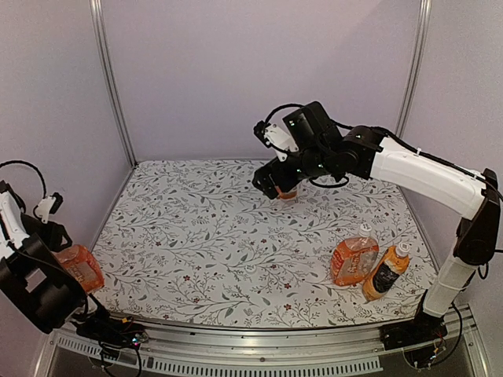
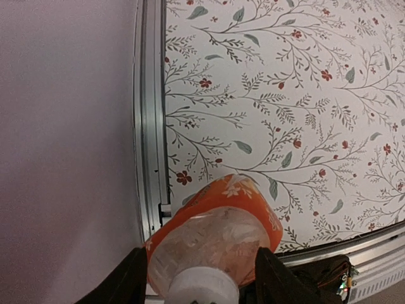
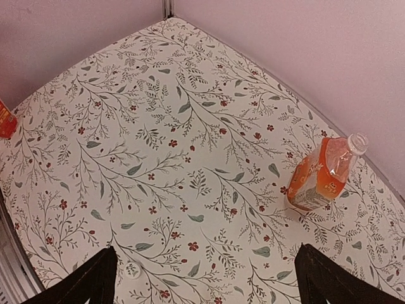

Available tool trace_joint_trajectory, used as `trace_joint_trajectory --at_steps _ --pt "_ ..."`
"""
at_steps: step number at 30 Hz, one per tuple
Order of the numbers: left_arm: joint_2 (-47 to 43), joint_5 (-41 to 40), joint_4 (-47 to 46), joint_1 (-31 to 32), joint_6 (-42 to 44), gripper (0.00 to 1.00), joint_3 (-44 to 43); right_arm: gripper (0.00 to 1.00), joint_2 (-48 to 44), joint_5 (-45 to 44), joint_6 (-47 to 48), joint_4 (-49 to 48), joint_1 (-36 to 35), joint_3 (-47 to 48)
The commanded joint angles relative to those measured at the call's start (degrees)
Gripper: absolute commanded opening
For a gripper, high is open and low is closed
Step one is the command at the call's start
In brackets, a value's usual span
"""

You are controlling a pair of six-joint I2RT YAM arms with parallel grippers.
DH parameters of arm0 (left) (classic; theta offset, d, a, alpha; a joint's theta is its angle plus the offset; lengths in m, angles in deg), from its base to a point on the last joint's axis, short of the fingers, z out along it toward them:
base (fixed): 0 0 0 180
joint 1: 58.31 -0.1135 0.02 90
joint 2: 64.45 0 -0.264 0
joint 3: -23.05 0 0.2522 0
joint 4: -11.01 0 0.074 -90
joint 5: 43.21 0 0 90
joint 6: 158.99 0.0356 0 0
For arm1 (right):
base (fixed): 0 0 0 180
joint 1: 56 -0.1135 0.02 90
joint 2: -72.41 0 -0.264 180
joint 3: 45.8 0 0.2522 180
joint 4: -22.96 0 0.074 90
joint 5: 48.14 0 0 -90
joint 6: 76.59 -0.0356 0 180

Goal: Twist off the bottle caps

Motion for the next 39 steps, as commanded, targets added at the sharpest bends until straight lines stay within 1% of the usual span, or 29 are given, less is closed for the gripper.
trace_joint_trajectory --at_steps 1,2,3,5,6,7,10,12,14,15,19,23,24,27,29,31,34,39 --pt "1.42 0.55 7.99 -0.38 -0.19 0.49 0.86 0.99 -2.08 -1.21 1.74 1.50 -0.25 1.03" --pt "1.32 0.77 8.00 -0.38 -0.40 0.40 0.71 0.99 -2.05 -1.18 1.91 1.54 -0.23 1.03" --pt "1.23 0.98 8.00 -0.38 -0.60 0.30 0.55 0.99 -2.04 -1.10 2.00 1.54 -0.25 1.03" --pt "0.84 0.89 8.14 -0.38 -0.77 0.12 0.20 0.99 -2.12 -0.76 2.20 1.45 -0.19 1.03" --pt "0.65 0.76 8.40 -0.38 -0.85 0.04 -0.08 0.99 -2.06 -0.61 2.38 1.34 -0.24 1.07" --pt "0.35 0.61 8.84 -0.38 -0.59 0.00 -0.48 0.99 -2.08 -0.27 2.45 1.31 -0.24 1.12" --pt "-0.49 1.28 11.12 -0.02 0.94 0.00 -3.06 0.99 -2.29 1.19 2.58 1.21 -0.25 1.34" --pt "-0.79 2.62 13.07 1.73 1.38 0.00 -6.78 0.99 -2.68 3.14 2.29 0.89 -0.21 1.26" --pt "-0.62 5.52 15.22 6.70 0.36 0.00 -11.74 0.99 -3.24 5.07 1.76 -0.04 -0.37 0.69" --pt "-0.56 6.85 16.14 10.10 -1.06 0.00 -15.76 0.99 -3.54 5.93 1.59 -1.25 -0.60 0.27" --pt "0.41 8.77 15.90 30.09 -11.67 0.00 -28.35 0.99 -4.46 8.94 1.93 -6.37 -2.95 -1.66" --pt "3.82 5.53 13.59 48.54 -20.68 0.00 -40.14 0.99 -3.19 9.25 3.85 -13.99 -7.24 -2.04" --pt "5.28 4.06 13.66 55.38 -22.75 0.00 -42.34 0.99 -2.63 11.31 4.38 -16.42 -7.99 -1.88" --pt "9.97 -2.06 13.36 71.51 -27.75 0.00 -45.75 0.99 1.33 13.04 5.64 -23.29 -9.31 0.74" --pt "12.96 -7.55 12.93 80.91 -30.11 0.00 -47.90 0.99 4.74 13.65 5.75 -24.69 -9.68 4.80" --pt "15.56 -12.52 13.06 87.47 -31.32 0.00 -49.73 0.99 8.74 13.68 5.98 -24.78 -9.98 8.97" --pt "18.07 -14.76 12.31 90.90 -31.83 0.00 -50.78 0.99 12.64 14.66 6.65 -25.10 -10.30 12.10" --pt "20.58 -16.16 12.08 92.68 -32.15 0.00 -52.29 0.99 14.43 19.95 7.22 -26.60 -10.85 10.86"
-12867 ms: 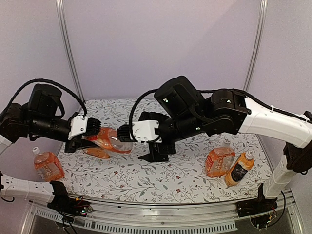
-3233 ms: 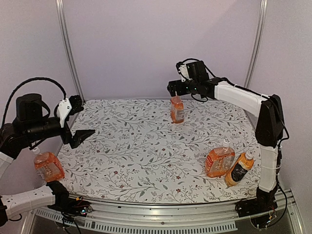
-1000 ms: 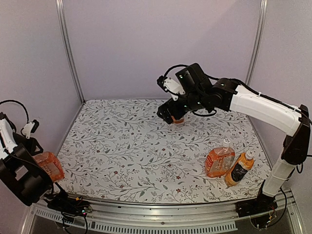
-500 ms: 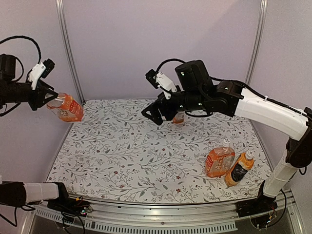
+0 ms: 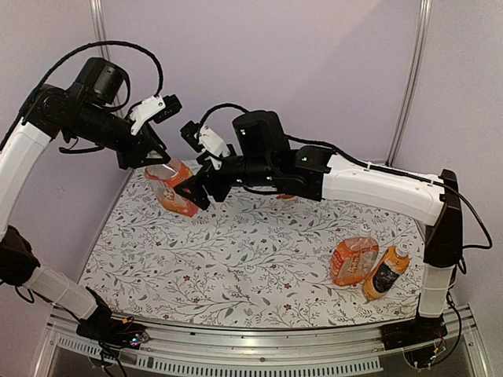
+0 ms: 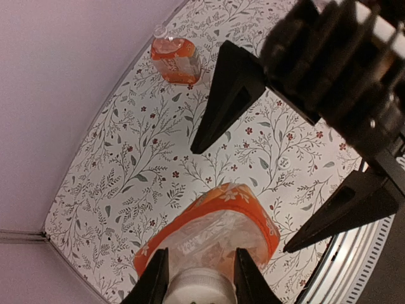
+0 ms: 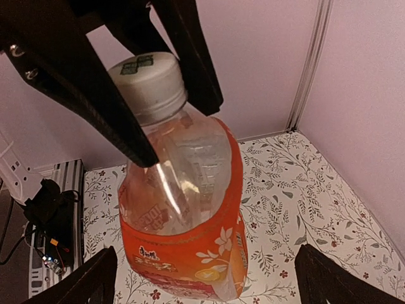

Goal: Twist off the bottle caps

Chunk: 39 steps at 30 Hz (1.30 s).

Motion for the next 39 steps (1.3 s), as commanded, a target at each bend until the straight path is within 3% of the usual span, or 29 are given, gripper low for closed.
trace_joint_trajectory --at_steps 1,7,15,18,24,25,29,30,35,39 --pt "0.17 -3.57 12.23 1.57 -2.38 0.00 -3.36 0.99 1.40 4.40 1.70 -2.31 -0.76 -0.32" --pt "0.54 -4.00 13.49 1.57 -1.57 0.00 -5.93 0.89 4.58 -4.29 2.73 -3.94 -0.68 1.21" --pt "2.54 1.67 17.48 1.57 -2.97 0.00 -9.67 0.68 6.09 -4.89 2.66 -7.23 -0.11 2.77" --pt "3.15 3.75 18.65 1.66 -3.61 0.00 -10.43 0.49 5.76 -7.33 2.87 -7.56 -0.11 2.83" --pt "3.49 5.96 19.14 1.66 -3.92 0.02 -12.64 0.26 3.87 -4.31 1.61 -8.01 -0.16 0.29" --pt "3.42 5.93 19.18 1.66 -3.92 0.15 -12.71 0.24 3.35 -3.35 0.78 -8.32 -0.07 -0.42" --pt "2.45 4.85 17.42 1.66 -4.40 0.93 -13.34 0.20 0.93 0.77 -4.60 -10.53 1.00 -2.25" --pt "2.02 4.71 16.64 1.66 -4.64 0.99 -13.76 0.18 0.38 2.09 -6.45 -11.23 1.46 -2.58" --pt "-3.48 5.78 9.60 1.49 -4.68 1.00 -14.55 0.16 -2.61 6.73 -13.83 -13.99 2.84 -5.80" --pt "-14.58 9.96 -1.25 1.23 -3.78 1.00 -3.00 0.16 -6.51 18.47 -12.35 -14.89 3.14 -9.94"
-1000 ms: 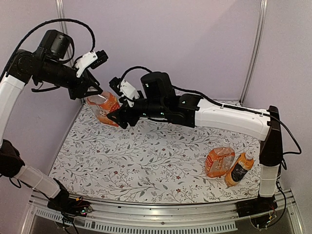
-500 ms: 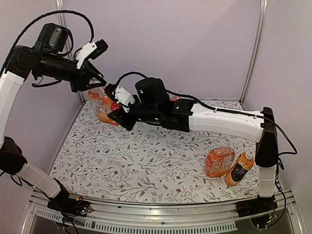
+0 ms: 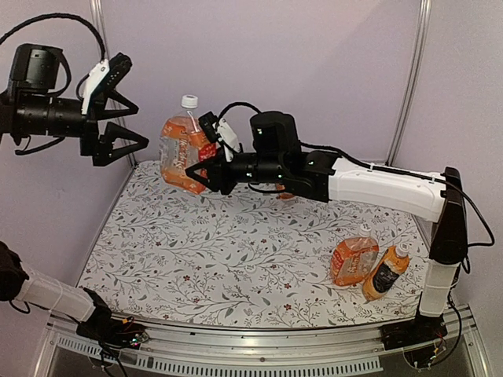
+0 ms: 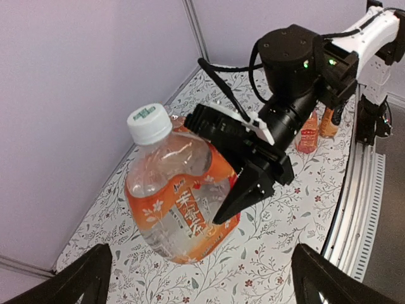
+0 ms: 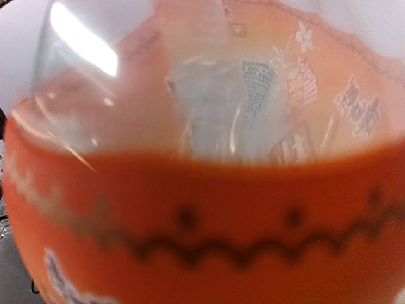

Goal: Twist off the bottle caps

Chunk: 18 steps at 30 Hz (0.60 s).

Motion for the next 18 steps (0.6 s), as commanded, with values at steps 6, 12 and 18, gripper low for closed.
trace_joint_trajectory --at_steps 6,12,18 --pt "-19.72 20.23 -6.53 -0.06 -2.75 1.00 23.72 0.15 -12.36 25.50 -0.54 -4.83 0.10 -7.17" --pt "-23.04 24.22 -20.30 0.01 -9.55 0.99 33.57 0.15 -15.06 24.52 3.01 -4.75 -2.06 -9.05" --pt "-23.52 28.16 -34.14 0.47 -18.71 0.95 40.12 0.14 -15.19 24.85 5.66 -4.30 -3.18 -8.97"
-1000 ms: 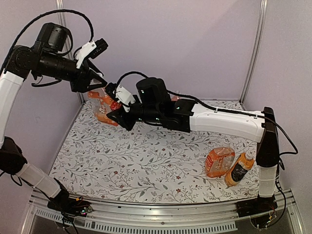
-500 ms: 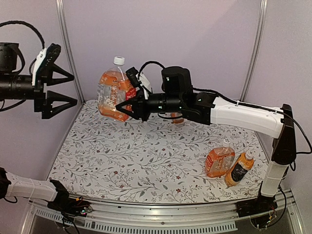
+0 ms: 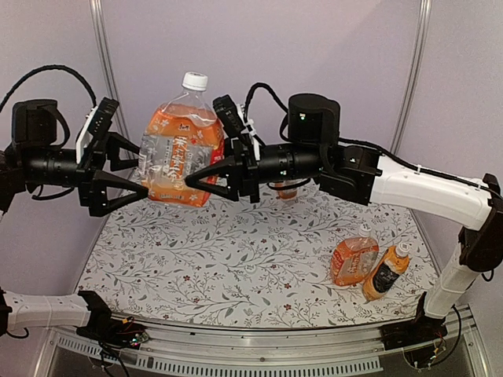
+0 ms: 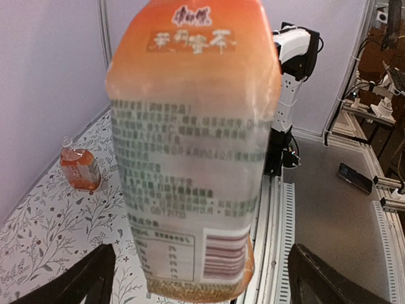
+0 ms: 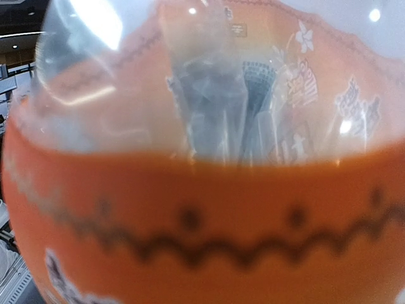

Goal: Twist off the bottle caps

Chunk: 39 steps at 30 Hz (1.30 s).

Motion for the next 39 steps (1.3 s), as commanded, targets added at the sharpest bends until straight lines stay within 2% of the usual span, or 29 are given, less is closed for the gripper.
trace_joint_trajectory --at_steps 1,4,6,10,16,18,21,22,24,26,30,33,35,39 --pt "-0.16 5.75 -13.44 0.89 -8.58 0.94 2.81 0.14 -0.90 1.14 2.93 0.16 -0.72 -0.73" --pt "0.95 5.48 -16.12 1.86 -11.05 0.87 5.46 0.14 -0.60 1.21 3.33 0.80 -0.85 -0.43" --pt "1.36 5.46 -17.77 2.10 -12.33 0.80 7.00 0.13 -0.49 1.29 3.72 1.10 -0.86 -0.19" --pt "1.21 5.13 -18.64 2.22 -12.74 0.58 7.85 0.13 -0.70 1.23 4.16 1.40 -0.96 -0.35" --pt "1.65 6.12 -19.70 2.22 -14.25 0.37 8.54 0.17 -0.34 0.87 4.53 1.90 -1.00 -0.06" --pt "1.12 6.15 -19.56 2.22 -14.37 0.31 9.29 0.31 -0.51 -0.17 4.40 1.93 -1.01 -0.57" --pt "-0.26 4.21 -18.51 2.22 -13.05 0.29 10.34 0.68 -2.21 -5.13 3.78 2.59 -0.96 -2.39" --pt "-0.85 2.74 -17.91 2.14 -12.15 0.28 10.75 0.76 -3.25 -7.27 3.79 3.12 -0.97 -3.17" --pt "-1.83 -2.65 -16.64 2.13 -10.05 0.27 11.96 0.87 -5.57 -13.09 3.75 5.18 -1.02 -4.48" --pt "-2.53 -11.99 -15.40 2.20 -5.20 0.27 13.22 0.91 -7.49 -18.57 3.69 8.72 -0.93 -4.79" --pt "-3.43 -33.88 -15.51 2.78 8.87 0.23 15.41 0.92 -9.62 -28.20 1.77 17.20 -0.90 -2.37" --pt "-4.26 -50.01 -20.02 4.64 19.63 0.20 18.66 0.91 -9.01 -36.73 -7.15 22.41 -0.85 2.42" --pt "-4.91 -55.67 -24.17 5.82 24.88 0.20 21.12 0.88 -7.16 -40.60 -13.19 26.36 -0.93 7.22" --pt "-5.71 -61.38 -29.66 8.63 33.63 0.20 24.85 0.83 -1.81 -40.45 -23.04 30.18 -0.87 16.05"
